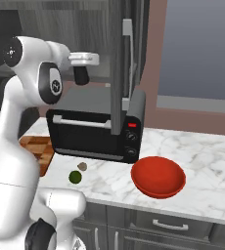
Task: Open the cabinet. Place the bowl and condiment on the counter. Then place the lime and garlic on the cutting board.
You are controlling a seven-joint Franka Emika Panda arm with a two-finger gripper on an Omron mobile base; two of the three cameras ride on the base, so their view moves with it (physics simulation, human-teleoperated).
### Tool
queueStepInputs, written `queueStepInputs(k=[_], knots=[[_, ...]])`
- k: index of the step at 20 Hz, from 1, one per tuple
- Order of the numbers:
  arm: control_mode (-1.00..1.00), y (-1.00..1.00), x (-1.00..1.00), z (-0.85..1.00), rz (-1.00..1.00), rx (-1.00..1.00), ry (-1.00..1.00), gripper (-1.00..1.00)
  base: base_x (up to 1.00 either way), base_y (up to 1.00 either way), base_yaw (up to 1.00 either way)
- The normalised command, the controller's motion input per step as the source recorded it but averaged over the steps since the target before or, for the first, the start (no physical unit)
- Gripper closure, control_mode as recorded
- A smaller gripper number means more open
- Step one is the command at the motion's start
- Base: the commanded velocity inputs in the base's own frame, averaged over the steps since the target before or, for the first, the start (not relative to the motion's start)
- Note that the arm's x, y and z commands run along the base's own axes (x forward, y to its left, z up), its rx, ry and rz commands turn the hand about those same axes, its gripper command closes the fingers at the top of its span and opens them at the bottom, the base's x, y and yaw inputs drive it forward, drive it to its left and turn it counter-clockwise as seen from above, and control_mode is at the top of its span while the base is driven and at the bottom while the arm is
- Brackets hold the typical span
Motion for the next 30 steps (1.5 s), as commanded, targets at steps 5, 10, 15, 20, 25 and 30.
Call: queueStepInputs(k=[5,10,15,20,25,30], knots=[[-1.00,0.01,-0.46,-0.03,0.04,-0.03,0.00,1.00,0.00,0.00,0.00],[-1.00,0.05,-0.41,-0.11,0.04,-0.03,0.00,1.00,0.00,0.00,0.00],[-1.00,0.04,-0.39,-0.17,0.04,-0.02,-0.01,1.00,0.00,0.00,0.00],[-1.00,0.01,-0.35,-0.25,0.04,-0.02,0.00,1.00,0.00,0.00,0.00],[-1.00,0.00,-0.23,-0.33,0.04,-0.04,0.00,1.00,0.00,0.00,0.00],[-1.00,0.00,-0.13,-0.40,0.04,-0.04,0.00,1.00,0.00,0.00,0.00]])
